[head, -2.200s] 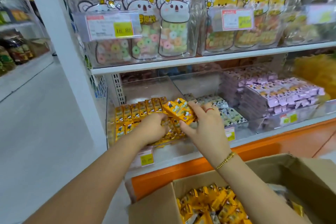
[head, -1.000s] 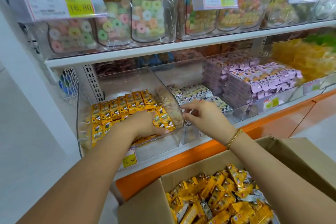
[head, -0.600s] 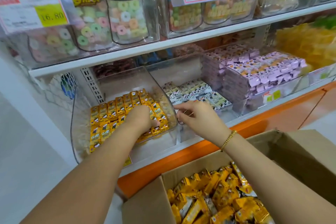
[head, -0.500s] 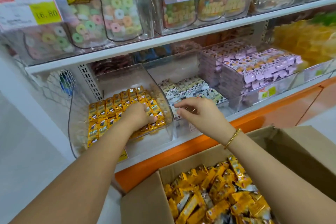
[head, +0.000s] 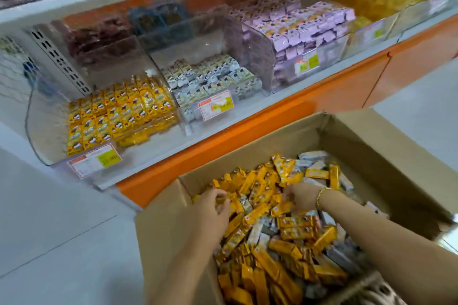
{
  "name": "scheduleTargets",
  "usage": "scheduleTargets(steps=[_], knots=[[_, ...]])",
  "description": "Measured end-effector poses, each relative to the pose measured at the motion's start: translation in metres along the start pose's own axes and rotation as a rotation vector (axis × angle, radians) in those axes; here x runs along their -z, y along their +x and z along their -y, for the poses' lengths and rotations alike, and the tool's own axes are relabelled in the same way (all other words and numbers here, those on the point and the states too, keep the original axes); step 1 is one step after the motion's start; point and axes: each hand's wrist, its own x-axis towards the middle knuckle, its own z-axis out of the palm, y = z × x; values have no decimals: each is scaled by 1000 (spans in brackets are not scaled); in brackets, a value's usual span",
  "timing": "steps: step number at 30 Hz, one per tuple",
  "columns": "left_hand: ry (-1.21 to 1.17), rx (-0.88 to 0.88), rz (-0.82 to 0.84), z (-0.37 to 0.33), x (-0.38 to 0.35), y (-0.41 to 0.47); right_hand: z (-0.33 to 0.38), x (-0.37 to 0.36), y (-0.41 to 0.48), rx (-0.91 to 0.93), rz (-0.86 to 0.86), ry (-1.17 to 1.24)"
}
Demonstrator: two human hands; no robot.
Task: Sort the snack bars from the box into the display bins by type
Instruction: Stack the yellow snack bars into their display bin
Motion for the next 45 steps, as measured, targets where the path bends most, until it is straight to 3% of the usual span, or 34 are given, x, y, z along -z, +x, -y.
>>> scheduleTargets(steps=[2,5,8,12,18,21,23,28,31,34,37,40,45], knots=[[-53,174,-10,22,-22,-16,-17,-33,-2,-29,91,-85],[-118,447,-112,41,-32,-35,-34,-65,-4,-71,16,30],[-35,493,-131,51,-37,-49,-36,-79,-9,-48,-69,58],[10,509,-74,55,-35,-56,-28,-89,-10,-93,-49,-69],[-237,611,45,36,9,-29,3,-21,-12,-160,-61,144],[-478,612,125,11,40,-16,31,32,-26,-24,-207,525],[-591,592,256,-8,60,-10,60,70,-45,98,-360,638],[-914,375,140,-51,113,12,144,128,-93,421,-936,704],[-1029,314,143,-73,146,29,176,144,-114,515,-1096,590],[-1116,272,222,-85,168,39,194,159,-133,578,-1200,554],[-1250,216,137,-87,185,58,215,173,-129,711,-1252,525],[-1345,222,50,-74,208,93,239,190,-98,755,-1173,474],[-1265,321,13,-37,244,149,264,232,-36,890,-1053,134]])
